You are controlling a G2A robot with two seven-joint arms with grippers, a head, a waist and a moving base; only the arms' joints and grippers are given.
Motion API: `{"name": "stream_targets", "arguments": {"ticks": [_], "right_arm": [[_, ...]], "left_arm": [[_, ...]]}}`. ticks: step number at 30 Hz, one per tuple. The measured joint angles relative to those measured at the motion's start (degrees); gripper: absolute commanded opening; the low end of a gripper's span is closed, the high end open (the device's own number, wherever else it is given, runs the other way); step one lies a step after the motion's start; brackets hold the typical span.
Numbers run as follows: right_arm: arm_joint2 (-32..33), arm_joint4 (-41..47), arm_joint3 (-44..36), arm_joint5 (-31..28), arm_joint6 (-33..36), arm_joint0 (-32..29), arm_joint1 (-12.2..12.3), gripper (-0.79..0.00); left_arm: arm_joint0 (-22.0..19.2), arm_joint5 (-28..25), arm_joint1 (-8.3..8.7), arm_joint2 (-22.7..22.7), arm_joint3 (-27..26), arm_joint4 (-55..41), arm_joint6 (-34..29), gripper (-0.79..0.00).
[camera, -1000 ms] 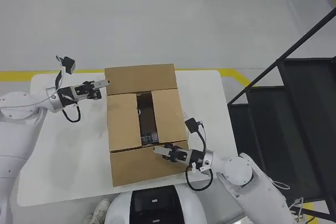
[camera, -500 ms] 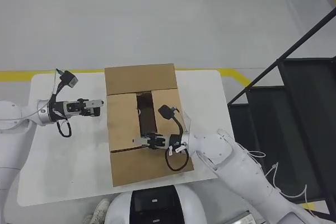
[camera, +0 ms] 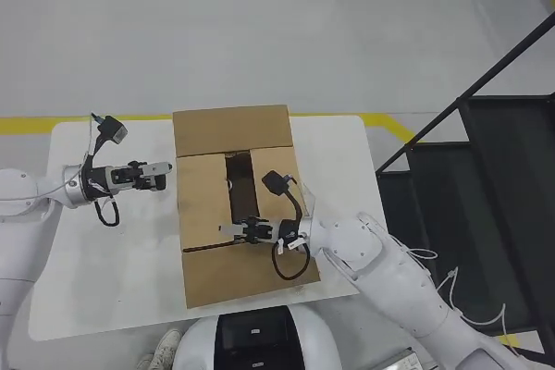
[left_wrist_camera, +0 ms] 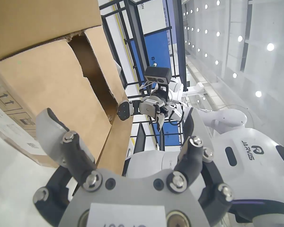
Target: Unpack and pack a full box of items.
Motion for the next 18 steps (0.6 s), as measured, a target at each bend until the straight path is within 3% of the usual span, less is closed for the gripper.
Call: {"name": "stream_targets", "arguments": {"ticks": [10, 18], "right_arm": [[-6.59, 3.22, 9.89, 2.6, -1.16, 7.84, -2.79, 0.0], [-7.1, 7.93, 7.69, -10.91, -1.6, 9.25, -3.93, 0.0]], "left_arm": [[0.47, 1.35, 0.17, -0.74, -0.55, 1.96, 1.97, 0.0], [-0.06, 2.66, -0.01, -1.65, 0.5, -1.79, 2.51, 0.0]]}}
